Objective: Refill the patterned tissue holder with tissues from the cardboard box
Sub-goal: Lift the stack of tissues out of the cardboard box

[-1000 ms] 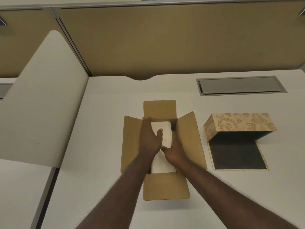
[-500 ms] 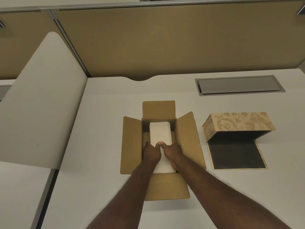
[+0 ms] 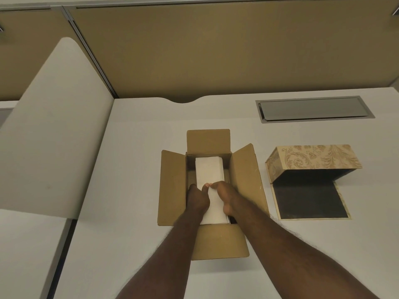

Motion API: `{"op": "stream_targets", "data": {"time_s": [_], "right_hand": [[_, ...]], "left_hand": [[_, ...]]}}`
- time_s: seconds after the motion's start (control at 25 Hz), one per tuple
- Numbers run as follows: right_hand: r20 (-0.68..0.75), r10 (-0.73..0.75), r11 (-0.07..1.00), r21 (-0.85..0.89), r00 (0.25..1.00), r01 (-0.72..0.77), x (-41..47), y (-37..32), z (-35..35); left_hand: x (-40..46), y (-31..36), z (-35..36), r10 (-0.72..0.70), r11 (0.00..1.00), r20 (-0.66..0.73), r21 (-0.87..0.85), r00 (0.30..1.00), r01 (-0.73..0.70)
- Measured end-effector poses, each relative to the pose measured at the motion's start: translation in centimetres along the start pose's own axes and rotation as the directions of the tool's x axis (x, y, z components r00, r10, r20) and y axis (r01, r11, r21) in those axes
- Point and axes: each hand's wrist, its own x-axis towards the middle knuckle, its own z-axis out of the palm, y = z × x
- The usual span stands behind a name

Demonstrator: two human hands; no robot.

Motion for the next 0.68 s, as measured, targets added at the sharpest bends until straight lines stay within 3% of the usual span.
{"op": "stream_targets", "data": {"time_s": [0.68], "right_hand": [[0.030,0.015,1.000,-0.004,0.999,-0.015,0.86,0.31,0.01]], "left_hand": [[0.30,-0.68,0.23,0.069,0.996,-0.008,-0.059,0.998,-0.069]]}}
